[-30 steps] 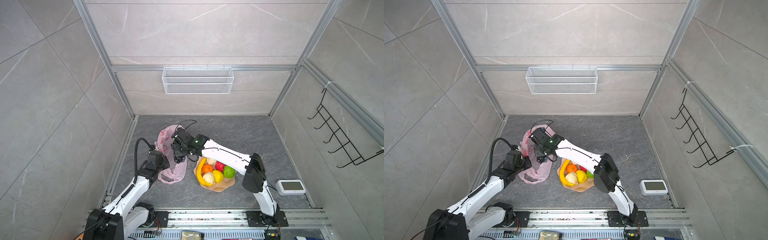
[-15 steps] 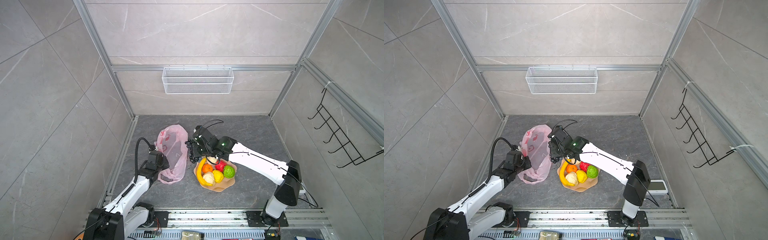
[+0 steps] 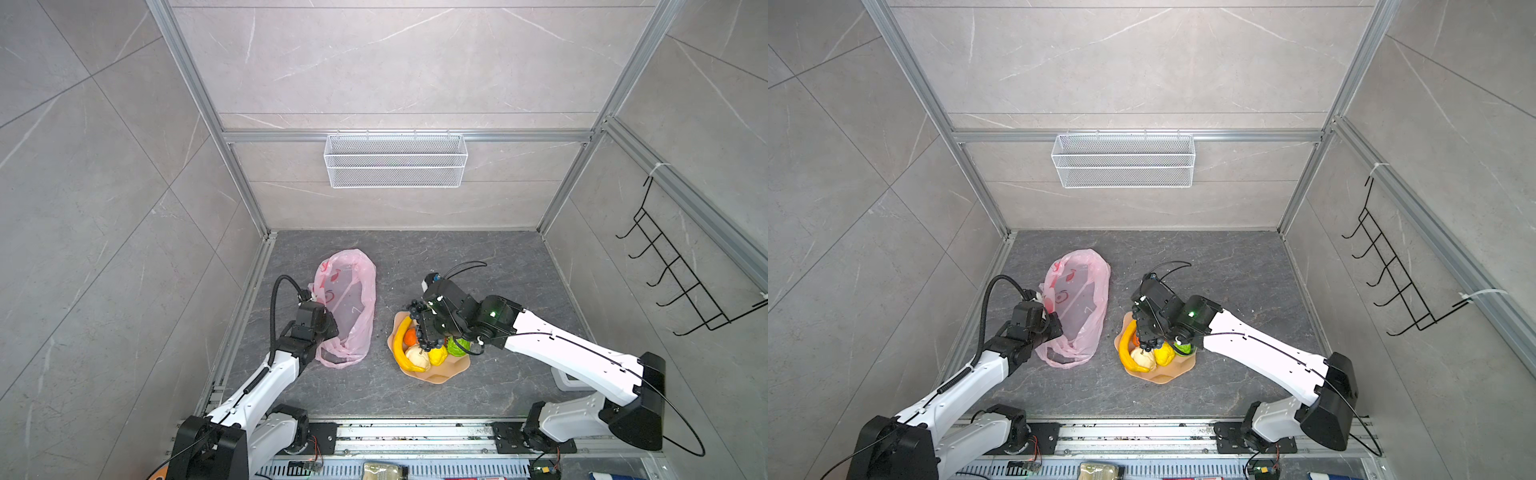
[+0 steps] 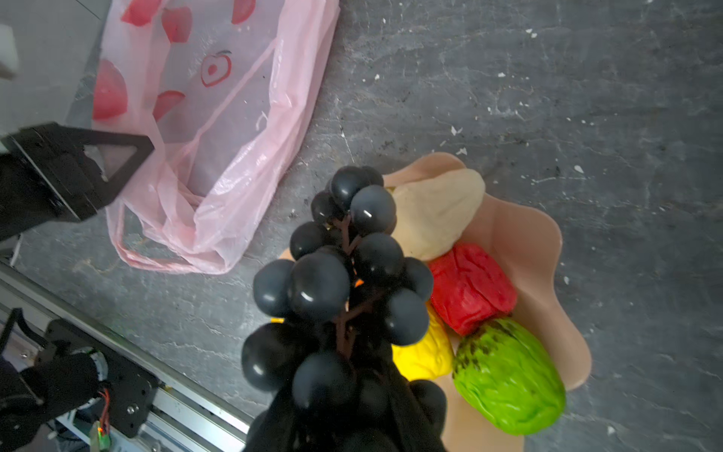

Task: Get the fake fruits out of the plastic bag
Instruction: 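Carry the grapes over the peach bowl and lower them onto the fruit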

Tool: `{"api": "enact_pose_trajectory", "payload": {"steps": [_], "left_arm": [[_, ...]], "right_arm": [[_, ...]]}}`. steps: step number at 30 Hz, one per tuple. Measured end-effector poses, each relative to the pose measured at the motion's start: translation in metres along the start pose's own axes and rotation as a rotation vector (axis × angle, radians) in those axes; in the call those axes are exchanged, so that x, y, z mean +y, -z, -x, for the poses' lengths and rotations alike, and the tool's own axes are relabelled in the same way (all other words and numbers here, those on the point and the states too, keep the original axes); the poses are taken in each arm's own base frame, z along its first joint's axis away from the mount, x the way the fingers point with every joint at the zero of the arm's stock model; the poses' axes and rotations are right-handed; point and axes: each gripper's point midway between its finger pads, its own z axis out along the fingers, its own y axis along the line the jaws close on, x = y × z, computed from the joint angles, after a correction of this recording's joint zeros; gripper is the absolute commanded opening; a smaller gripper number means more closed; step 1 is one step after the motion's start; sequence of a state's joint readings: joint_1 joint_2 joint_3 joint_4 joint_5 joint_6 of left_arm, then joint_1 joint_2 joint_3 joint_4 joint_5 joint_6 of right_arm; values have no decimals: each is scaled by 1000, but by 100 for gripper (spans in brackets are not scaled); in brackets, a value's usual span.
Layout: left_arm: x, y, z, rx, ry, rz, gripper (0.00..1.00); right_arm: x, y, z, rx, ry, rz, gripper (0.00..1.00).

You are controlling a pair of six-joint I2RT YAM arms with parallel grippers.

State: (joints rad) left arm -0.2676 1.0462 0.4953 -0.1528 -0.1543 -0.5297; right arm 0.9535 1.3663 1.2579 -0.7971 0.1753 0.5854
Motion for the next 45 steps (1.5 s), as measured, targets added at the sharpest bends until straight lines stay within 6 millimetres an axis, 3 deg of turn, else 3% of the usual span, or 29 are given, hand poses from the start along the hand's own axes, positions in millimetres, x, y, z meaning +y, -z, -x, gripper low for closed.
{"api": "enact_pose_trajectory", "payload": {"steps": [11, 22, 39, 45], "left_arm": [[0, -1, -1, 3, -1, 2, 0], [2, -5, -4, 18, -3, 11, 0], [1, -7, -3, 16, -2, 10, 0], [1, -7, -3, 15, -2, 9, 0]], "right_arm": [[-27, -22, -52, 100, 82, -45, 31], [-30, -34, -62, 108, 123, -41, 33], [-34, -43, -72, 126, 140, -58, 56], [-34, -42, -72, 117, 145, -68, 73]]}}
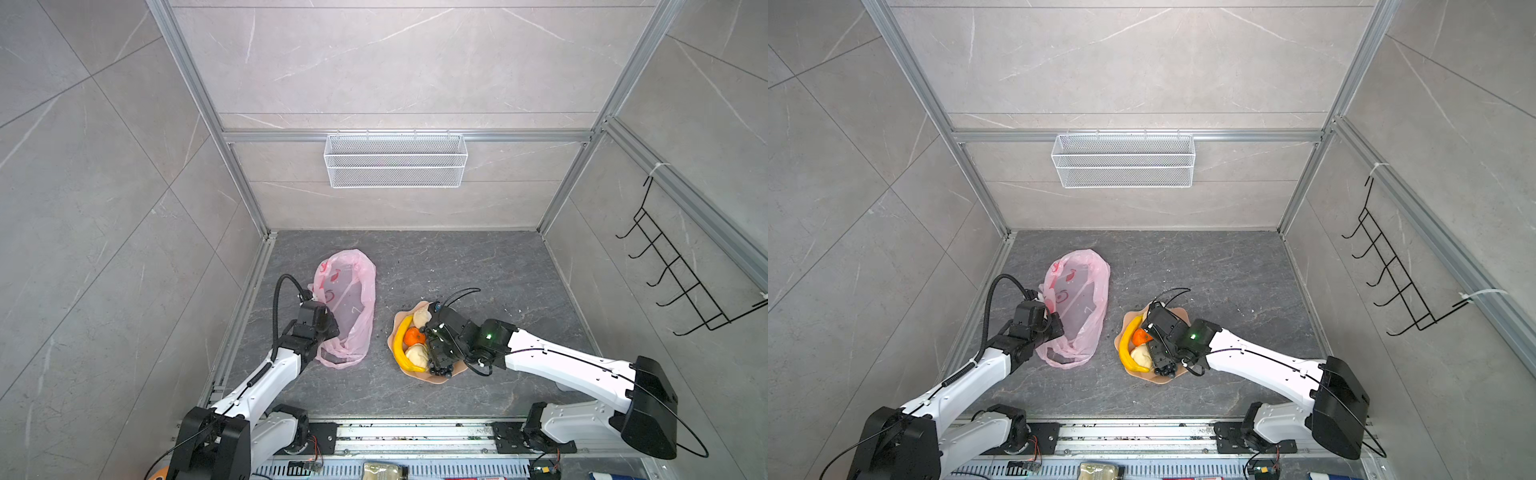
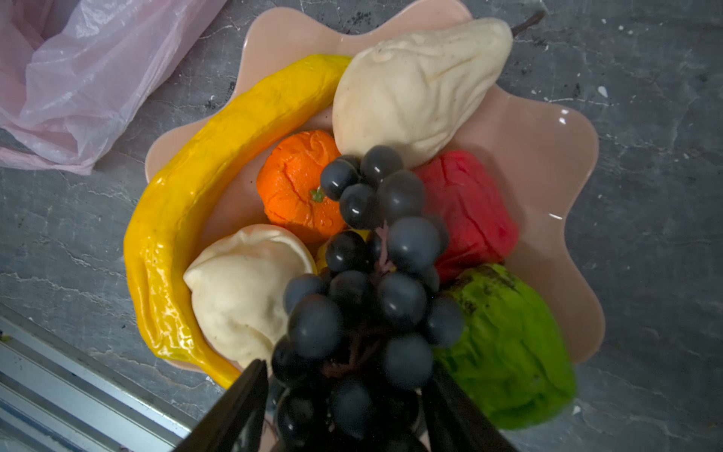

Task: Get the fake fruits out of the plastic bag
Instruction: 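Carry the grapes over the peach bowl and lower them onto the fruit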

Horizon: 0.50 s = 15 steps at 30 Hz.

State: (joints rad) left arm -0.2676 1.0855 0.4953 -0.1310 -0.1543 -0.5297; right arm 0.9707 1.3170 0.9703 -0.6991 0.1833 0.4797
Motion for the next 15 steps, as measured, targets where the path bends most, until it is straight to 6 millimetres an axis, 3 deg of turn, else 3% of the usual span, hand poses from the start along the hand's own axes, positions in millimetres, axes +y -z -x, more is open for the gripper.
{"api": "enact_pose_trajectory", "payload": {"steps": [5, 11, 15], "left_arm": [[0, 0, 0, -1, 0, -1, 0], [1, -5, -5, 21, -8, 9, 0], [0, -21, -7, 90, -37, 44, 0]], "right_arm": [[-4, 5, 3, -25, -6, -16, 86], [-14, 15, 9, -59, -31, -60, 91], [-23, 32, 19, -136, -63, -89, 91]]}}
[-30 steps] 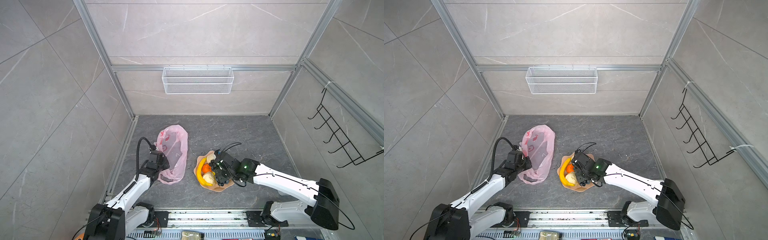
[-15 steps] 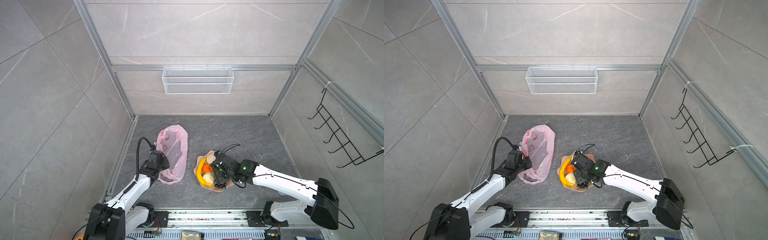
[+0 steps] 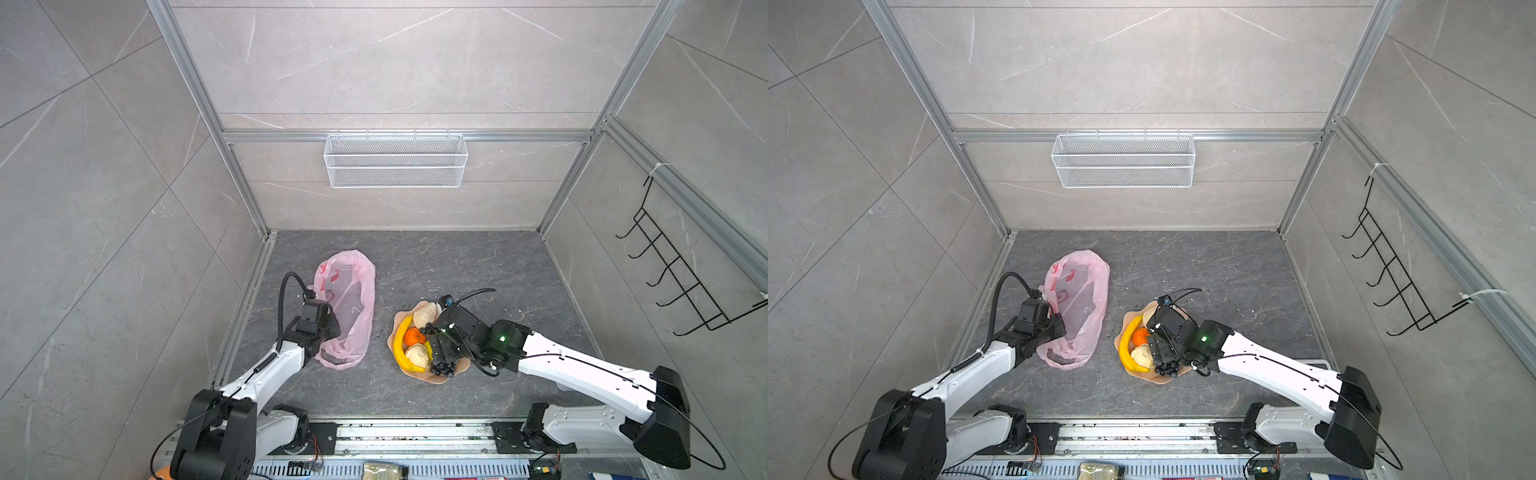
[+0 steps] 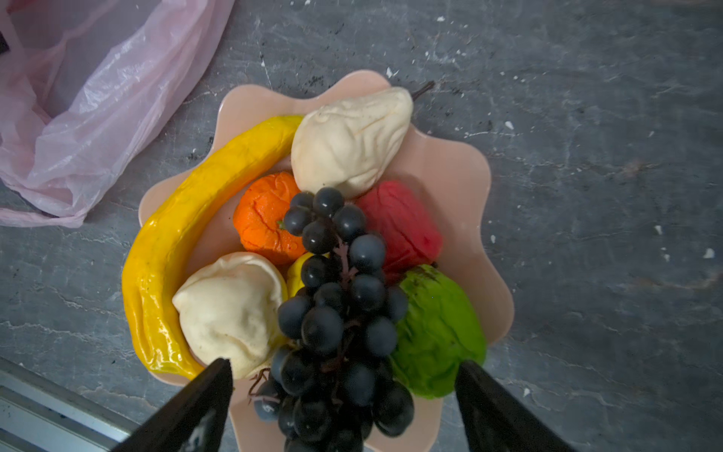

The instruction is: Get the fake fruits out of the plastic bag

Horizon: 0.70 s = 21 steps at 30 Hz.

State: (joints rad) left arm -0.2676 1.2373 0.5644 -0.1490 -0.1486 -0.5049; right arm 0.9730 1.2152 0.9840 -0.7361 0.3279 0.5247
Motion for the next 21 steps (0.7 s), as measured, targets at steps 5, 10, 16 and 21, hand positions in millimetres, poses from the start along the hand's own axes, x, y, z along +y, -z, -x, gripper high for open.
{"api": "enact_pose_trajectory", "payload": {"steps": [5, 10, 16, 21], "left_arm": [[-34, -22, 37, 33, -62, -18, 0], [-89, -28, 85, 20, -199, -79, 0], [-167, -25, 129, -10, -394, -193, 0], [-209, -27, 147, 8, -516, -284, 0]], "right_arm": [[-14, 19, 15, -97, -56, -33, 91], [-31, 38, 23, -196, -144, -54, 93], [-54, 46, 14, -238, -309, -111, 95], [-62, 41, 4, -223, -434, -149, 97]]}}
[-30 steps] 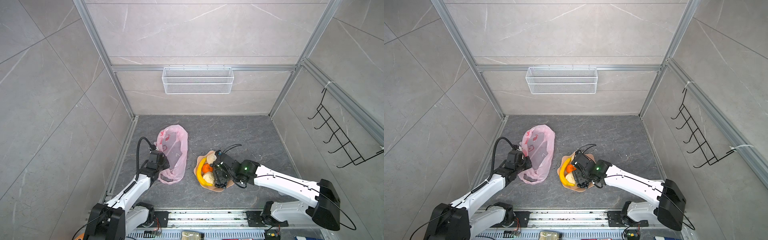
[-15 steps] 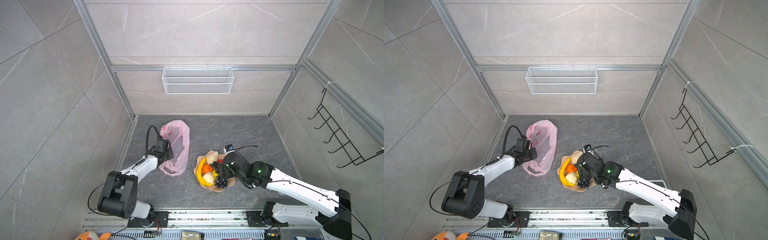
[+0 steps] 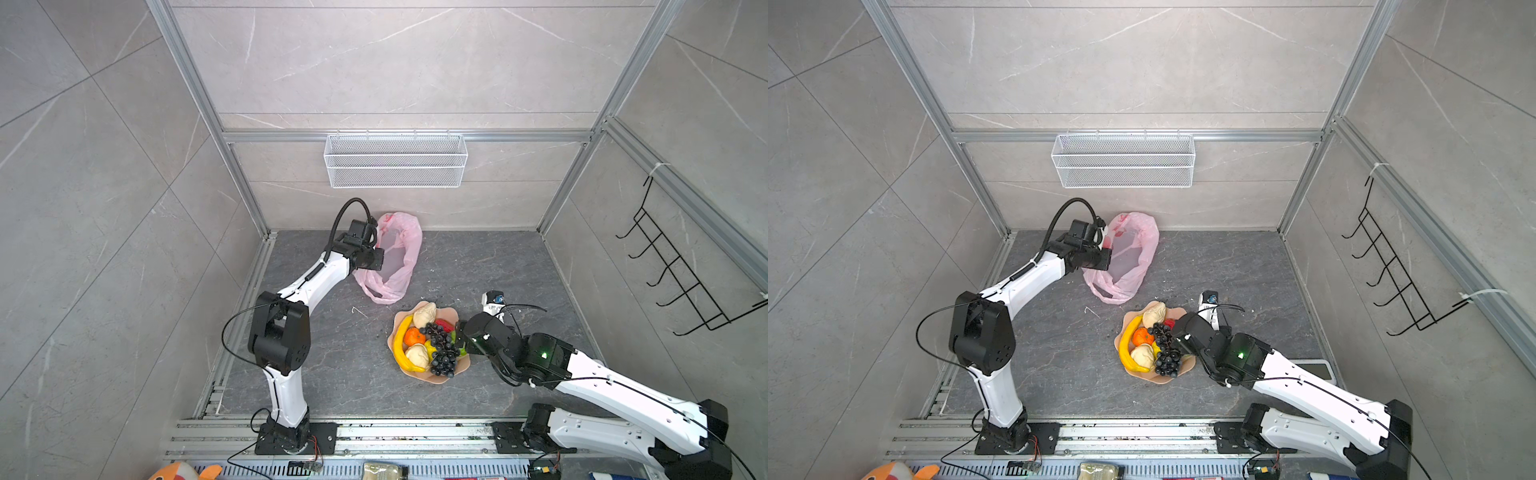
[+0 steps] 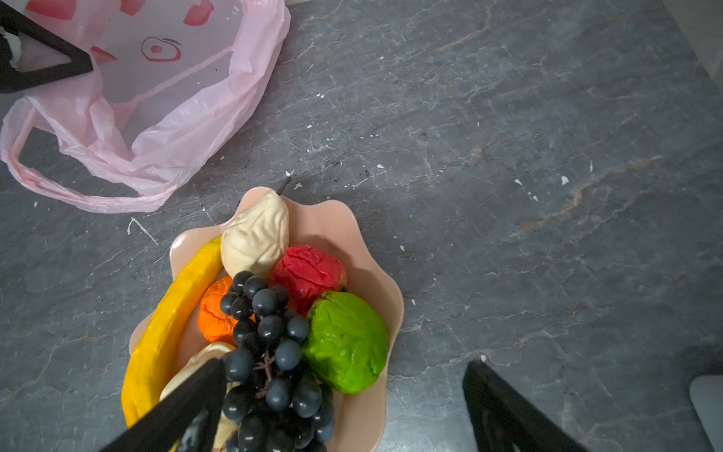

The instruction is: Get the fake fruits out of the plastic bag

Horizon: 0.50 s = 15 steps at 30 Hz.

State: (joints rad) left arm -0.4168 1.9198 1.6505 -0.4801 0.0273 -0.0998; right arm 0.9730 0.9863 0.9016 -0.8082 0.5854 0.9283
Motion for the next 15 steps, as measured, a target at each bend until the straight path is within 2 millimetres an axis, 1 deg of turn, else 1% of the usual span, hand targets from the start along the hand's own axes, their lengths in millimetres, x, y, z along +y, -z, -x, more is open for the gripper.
{"api": "enact_pose_trajectory", "payload": {"steps": [3, 6, 8, 9, 12, 13, 15], "left_arm": [[-6, -12, 17, 23, -57, -31, 0], [-10, -29, 38, 36, -115, -51, 0], [-11, -41, 47, 40, -151, -59, 5], [-10, -48, 48, 49, -166, -58, 10], [-7, -64, 51, 65, -196, -45, 40], [-2, -70, 51, 70, -200, -27, 48], [4, -76, 53, 76, -207, 6, 61]], "right_arm": [[-9, -3, -8, 13, -72, -34, 97], [-15, 0, -8, 12, -137, -41, 97], [-18, 4, -7, 1, -189, -30, 97], [-21, 5, -8, -5, -212, -25, 97], [-29, 5, -13, -6, -260, -24, 97], [-31, 4, -16, -4, -272, -27, 97], [-34, 3, -20, 1, -292, -30, 98]]}}
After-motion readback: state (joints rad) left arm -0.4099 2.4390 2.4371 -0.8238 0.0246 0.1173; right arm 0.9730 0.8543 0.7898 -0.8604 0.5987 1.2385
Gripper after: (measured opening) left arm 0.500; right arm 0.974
